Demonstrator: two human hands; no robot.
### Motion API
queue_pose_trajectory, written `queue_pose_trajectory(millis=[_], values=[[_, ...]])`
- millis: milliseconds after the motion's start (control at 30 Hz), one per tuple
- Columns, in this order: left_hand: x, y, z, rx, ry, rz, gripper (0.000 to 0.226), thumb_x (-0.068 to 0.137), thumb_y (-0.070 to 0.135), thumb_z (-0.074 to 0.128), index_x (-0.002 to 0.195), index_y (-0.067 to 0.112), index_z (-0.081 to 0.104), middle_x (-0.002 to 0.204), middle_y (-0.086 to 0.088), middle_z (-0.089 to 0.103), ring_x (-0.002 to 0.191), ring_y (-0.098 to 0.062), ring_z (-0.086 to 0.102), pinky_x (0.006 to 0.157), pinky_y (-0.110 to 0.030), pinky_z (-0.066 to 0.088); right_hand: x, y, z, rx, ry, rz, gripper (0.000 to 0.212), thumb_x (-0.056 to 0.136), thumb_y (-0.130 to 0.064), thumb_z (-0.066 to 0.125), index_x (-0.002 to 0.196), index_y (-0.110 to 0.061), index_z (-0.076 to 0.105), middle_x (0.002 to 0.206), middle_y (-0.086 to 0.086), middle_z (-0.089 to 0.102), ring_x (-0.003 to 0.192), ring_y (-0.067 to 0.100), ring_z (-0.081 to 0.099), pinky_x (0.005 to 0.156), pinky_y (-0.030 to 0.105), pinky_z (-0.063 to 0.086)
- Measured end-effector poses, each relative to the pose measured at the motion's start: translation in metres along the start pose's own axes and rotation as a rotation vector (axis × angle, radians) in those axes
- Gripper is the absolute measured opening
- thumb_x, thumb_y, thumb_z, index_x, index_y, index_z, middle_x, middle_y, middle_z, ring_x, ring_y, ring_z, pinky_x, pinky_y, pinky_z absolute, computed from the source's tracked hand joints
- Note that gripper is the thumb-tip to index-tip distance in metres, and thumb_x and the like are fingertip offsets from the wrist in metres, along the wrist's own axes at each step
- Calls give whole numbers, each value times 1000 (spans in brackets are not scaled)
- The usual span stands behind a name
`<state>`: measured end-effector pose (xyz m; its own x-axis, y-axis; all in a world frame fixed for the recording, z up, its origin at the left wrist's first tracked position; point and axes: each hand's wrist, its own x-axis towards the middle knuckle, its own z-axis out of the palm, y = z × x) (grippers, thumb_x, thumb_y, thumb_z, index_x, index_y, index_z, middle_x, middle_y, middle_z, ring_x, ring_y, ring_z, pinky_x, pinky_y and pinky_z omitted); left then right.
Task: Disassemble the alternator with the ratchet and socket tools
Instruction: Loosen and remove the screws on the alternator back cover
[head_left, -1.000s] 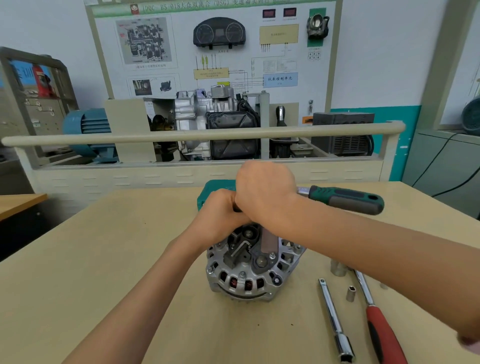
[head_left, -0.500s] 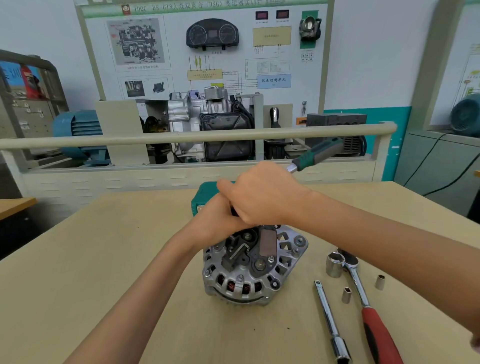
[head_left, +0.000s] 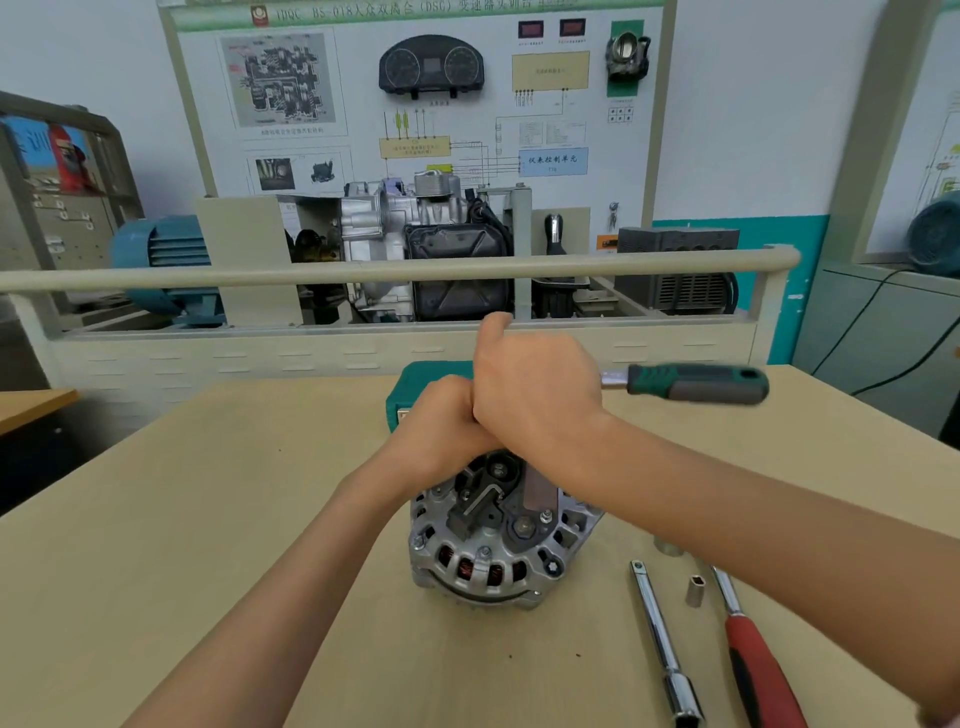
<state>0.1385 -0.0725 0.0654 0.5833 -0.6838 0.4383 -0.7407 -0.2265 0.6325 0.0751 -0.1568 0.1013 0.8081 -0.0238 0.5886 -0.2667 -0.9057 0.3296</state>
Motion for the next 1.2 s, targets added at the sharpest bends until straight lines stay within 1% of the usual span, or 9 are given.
queue_pose_trajectory(millis=[167, 300, 400, 500, 800, 933, 1033, 1100, 1200], values=[[0, 0, 0, -35, -12, -21, 27, 74, -5, 63, 54, -14, 47, 55, -30, 49, 55, -16, 32, 54, -28, 25, 3, -5, 4, -1, -82, 112, 50, 93, -10, 37, 138, 9, 25, 102, 13, 67, 87, 28, 67, 40, 26, 19], [-1, -3, 0, -74, -35, -12, 41, 75, -1, 68, 46, 13, 43, 39, 10, 41, 43, -2, 32, 45, -15, 26, 2, 1, -3, -46, -49, -18, 35, 89, -8, 45, 122, 1, 40, 87, 4, 64, 58, 20, 53, 39, 26, 16], [-2, -2, 0, -103, -65, 3, 27, 78, 6, 71, 57, 16, 58, 51, 12, 56, 52, 0, 47, 53, -15, 36, 5, 10, -4, -76, -29, -185, 37, 83, -11, 51, 118, -6, 41, 57, 0, 42, 45, 17, 36, 41, 26, 14], [-3, 2, -1, -148, -84, 11, 15, 80, 9, 71, 71, 20, 68, 62, 18, 65, 61, 7, 56, 60, -8, 40, 14, 24, -2, -58, -19, -362, 37, 84, -16, 49, 119, -10, 42, 53, -3, 29, 43, 16, 26, 42, 27, 15], [-4, 3, -1, -161, -70, 10, 18, 78, 6, 72, 69, 20, 66, 67, 16, 65, 68, 6, 59, 67, -9, 42, 17, 38, 0, -14, 31, -593, 36, 90, -20, 36, 124, -20, 46, 59, -1, 47, 50, 24, 40, 45, 28, 18], [-3, 5, -1, -113, -62, 10, 21, 77, 7, 74, 61, 14, 62, 52, 14, 61, 51, 6, 51, 53, -7, 35, 13, 34, -2, 13, 15, -505, 35, 89, -21, 37, 124, -18, 43, 52, -4, 28, 42, 17, 27, 43, 27, 14], [-2, 7, -2, -43, -52, 26, 15, 76, 8, 74, 65, 4, 65, 62, -5, 66, 55, -4, 51, 56, -19, 39, 6, 23, 0, 24, 1, -272, 39, 88, -19, 41, 126, -9, 38, 57, -1, 39, 46, 18, 36, 43, 27, 17], [-1, 6, -1, -1, -42, 60, 20, 76, 5, 73, 59, 9, 63, 60, -5, 65, 55, -6, 50, 58, -24, 39, 3, 16, 3, 98, -58, -12, 54, 90, -18, 46, 137, 1, 28, 84, 7, 63, 72, 25, 61, 47, 27, 28], [-1, 5, -1, 20, -32, 71, 24, 75, 3, 71, 55, 7, 59, 59, -14, 61, 54, -11, 43, 55, -27, 33, 3, 10, 6, 203, -171, 157, 61, 90, -16, 50, 140, 7, 22, 116, 16, 61, 104, 31, 61, 61, 32, 34]])
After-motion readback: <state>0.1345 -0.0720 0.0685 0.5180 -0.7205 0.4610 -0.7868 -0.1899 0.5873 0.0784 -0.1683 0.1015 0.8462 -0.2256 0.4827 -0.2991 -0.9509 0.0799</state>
